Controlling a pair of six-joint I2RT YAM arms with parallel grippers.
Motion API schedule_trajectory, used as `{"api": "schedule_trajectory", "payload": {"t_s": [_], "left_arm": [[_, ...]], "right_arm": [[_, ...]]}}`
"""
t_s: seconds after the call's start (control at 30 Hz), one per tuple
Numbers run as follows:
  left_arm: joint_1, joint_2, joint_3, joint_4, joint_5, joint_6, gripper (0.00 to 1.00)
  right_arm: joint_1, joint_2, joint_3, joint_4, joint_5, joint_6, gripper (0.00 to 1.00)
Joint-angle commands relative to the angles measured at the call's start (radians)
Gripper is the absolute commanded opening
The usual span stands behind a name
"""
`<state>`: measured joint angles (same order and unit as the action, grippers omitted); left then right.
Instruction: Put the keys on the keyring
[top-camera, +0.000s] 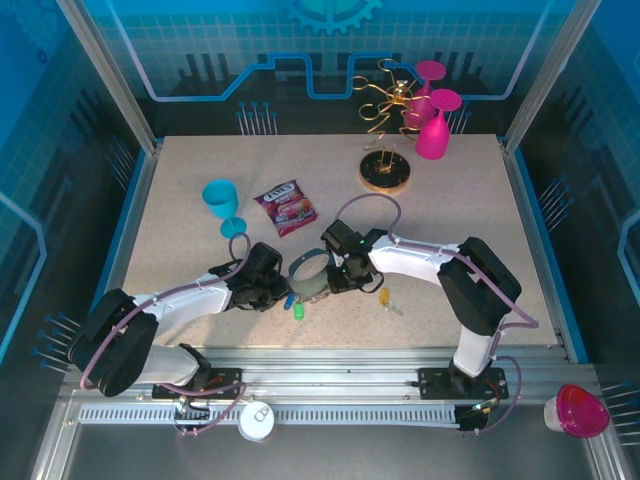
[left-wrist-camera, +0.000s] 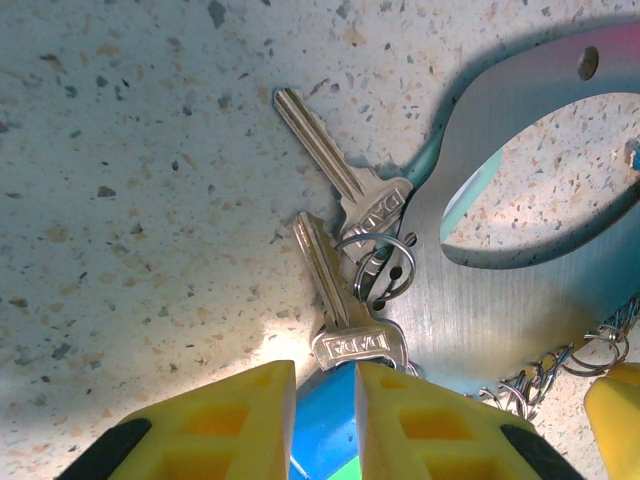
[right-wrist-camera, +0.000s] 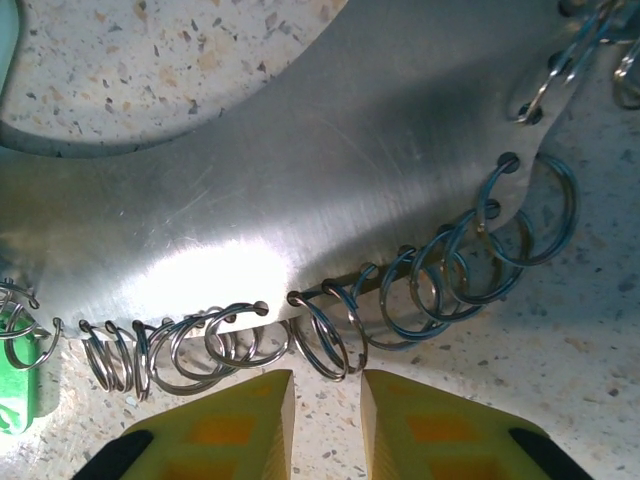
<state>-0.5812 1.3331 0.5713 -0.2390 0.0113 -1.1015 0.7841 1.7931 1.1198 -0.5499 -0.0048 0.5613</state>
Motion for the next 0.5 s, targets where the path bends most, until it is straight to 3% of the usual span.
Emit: {"api": "schedule_trajectory", "payload": {"t_s": [0.0, 0.27, 0.47], "left_arm": [[-0.005, -0.018, -0.01, -0.023, -0.019, -0.015, 0.23], [-0.006, -0.012, -0.01, -0.02, -0.017, -0.015, 0.23], [-0.005, -0.013, -0.01, -0.02, -0.017, -0.016, 0.23]], "right_arm": [[-0.007, 0.022, 0.036, -0.007, -0.032, 0.013, 0.25], [-0.008, 0.028, 0.046, 0.025, -0.078, 0.008, 0.23], [-0.007, 0.038, 0.055, 0.005, -0.031, 0.01, 0.23]]}}
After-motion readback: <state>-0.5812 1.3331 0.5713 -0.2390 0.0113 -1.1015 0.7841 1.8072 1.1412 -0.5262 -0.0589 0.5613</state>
